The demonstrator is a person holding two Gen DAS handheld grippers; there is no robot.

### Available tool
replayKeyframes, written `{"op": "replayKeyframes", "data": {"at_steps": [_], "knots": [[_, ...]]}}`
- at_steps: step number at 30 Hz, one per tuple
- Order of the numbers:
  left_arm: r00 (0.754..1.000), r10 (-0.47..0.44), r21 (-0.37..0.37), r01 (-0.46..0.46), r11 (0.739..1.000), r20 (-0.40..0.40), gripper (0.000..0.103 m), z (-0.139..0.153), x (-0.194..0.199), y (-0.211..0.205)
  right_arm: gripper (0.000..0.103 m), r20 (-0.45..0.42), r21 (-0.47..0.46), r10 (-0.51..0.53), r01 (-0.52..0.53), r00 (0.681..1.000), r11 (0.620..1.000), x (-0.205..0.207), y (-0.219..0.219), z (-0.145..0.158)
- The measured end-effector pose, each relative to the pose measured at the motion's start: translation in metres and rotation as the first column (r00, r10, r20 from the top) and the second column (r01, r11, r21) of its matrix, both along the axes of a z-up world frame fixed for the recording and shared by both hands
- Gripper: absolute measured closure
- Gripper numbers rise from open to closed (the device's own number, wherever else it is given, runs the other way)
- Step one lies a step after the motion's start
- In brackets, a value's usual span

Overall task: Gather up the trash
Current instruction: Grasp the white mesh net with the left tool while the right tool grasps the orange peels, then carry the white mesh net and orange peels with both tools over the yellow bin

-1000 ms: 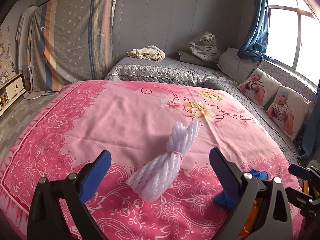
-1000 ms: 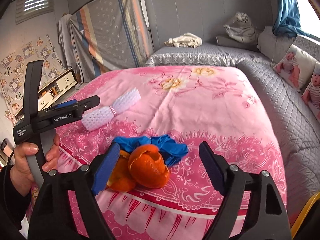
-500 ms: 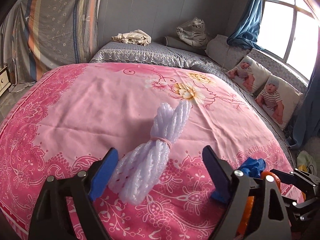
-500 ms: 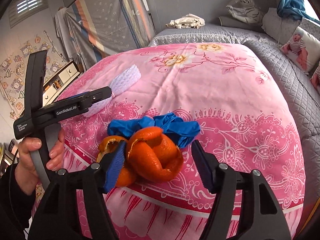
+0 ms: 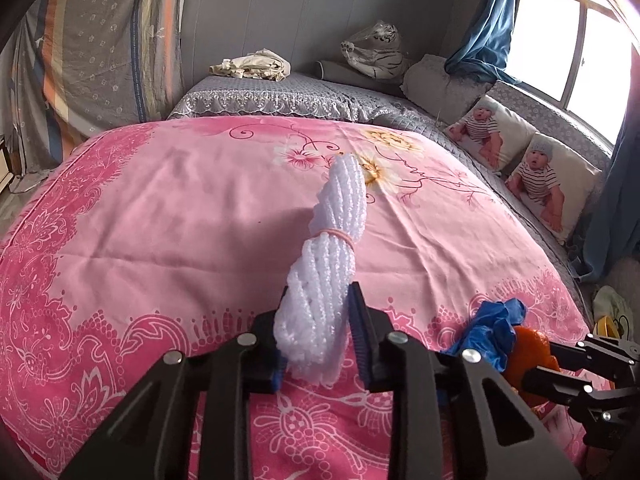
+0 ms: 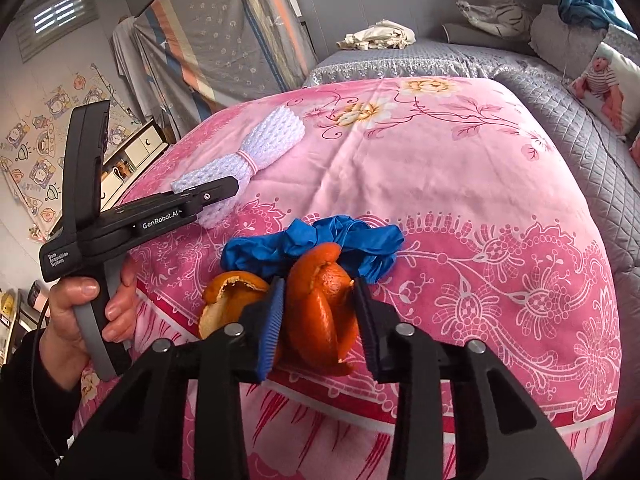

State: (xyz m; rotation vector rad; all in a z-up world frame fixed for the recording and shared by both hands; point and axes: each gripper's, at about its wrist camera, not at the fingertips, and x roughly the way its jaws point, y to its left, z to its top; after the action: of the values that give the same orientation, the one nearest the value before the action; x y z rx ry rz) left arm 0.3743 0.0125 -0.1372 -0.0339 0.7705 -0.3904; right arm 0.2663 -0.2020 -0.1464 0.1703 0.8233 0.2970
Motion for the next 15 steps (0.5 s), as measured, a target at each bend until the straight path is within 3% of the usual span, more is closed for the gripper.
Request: {"op": "replayKeyframes", "data": {"at_steps": [2,3,15], "knots": [[1.000,0.000,0.012,-0.001,1.000,0.020,0.080,0.003,-0.003,-0.002,0.077,0.007,0.004,0.001,-0.001,1.000,1.000,-0.001,-0.001,0.002],[1.000,0.002,0.013,-0.002,1.000,0.031,0.080,0.006,-0.006,-0.003,0.085,0.015,0.008,0.000,-0.001,1.000,1.000,-0.002,-0.001,0.004],[0.993,0.041,-0.012,-0.040,0.999,0.113,0.080,0.048,-0.041,0.006,0.090,0.086,0.031,-0.039,0.036,0.996,0.999,-0.032,-0.018,0.045]]}}
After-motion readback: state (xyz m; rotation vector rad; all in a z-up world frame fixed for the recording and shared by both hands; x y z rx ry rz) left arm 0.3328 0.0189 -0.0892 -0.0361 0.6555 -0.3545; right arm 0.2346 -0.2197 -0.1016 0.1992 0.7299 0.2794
